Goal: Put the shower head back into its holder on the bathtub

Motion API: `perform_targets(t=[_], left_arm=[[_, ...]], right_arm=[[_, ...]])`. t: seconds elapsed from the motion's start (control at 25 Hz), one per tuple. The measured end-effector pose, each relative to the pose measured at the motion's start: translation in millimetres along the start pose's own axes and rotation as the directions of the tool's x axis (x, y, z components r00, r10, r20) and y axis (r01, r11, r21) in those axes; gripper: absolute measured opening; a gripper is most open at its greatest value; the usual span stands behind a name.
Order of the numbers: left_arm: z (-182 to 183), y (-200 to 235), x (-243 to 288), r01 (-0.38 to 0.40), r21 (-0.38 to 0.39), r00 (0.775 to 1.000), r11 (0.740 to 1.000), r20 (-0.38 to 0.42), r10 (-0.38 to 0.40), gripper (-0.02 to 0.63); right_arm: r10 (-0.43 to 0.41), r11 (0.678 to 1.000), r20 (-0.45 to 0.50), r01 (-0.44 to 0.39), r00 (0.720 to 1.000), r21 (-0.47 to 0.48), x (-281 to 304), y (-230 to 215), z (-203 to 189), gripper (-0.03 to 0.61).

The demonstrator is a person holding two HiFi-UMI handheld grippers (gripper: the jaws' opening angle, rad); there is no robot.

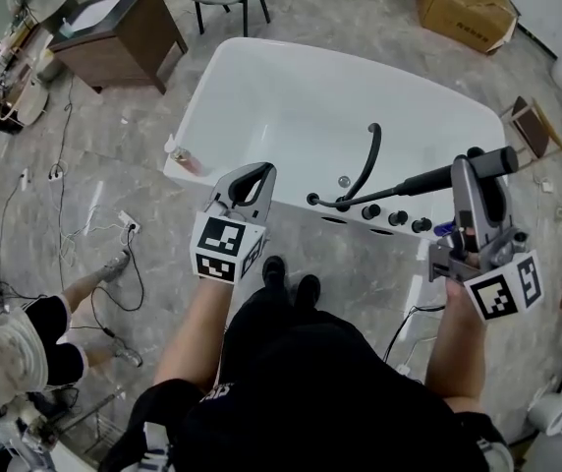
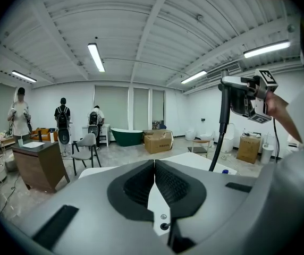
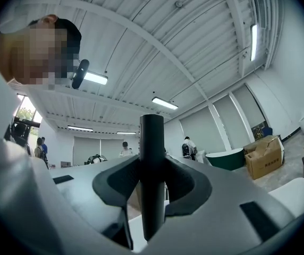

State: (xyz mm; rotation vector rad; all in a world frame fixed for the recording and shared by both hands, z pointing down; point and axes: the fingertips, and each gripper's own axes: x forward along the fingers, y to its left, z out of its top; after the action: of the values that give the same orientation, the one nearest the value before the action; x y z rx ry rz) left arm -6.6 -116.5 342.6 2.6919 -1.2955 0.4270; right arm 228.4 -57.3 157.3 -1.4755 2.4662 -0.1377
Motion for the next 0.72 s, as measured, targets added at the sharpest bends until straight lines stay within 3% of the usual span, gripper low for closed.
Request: perform_targets(t=[0.36,0.72], left_arm=[[-14,49,39,0.089,-0.015,0.996,0.996,-0.009,-0.089,0.018],[-48,79,68,0.130,-0.058,0.990,0.990,-0.042,-0.132,0.018]], right_arm=[[-0.069,0.997,-0.069,0.071,0.995,0.025,67,-8,-49,0.146],[-0.135,0.988,-0.207,0.146,0.969,0.041,101,-17,-125,0.147]])
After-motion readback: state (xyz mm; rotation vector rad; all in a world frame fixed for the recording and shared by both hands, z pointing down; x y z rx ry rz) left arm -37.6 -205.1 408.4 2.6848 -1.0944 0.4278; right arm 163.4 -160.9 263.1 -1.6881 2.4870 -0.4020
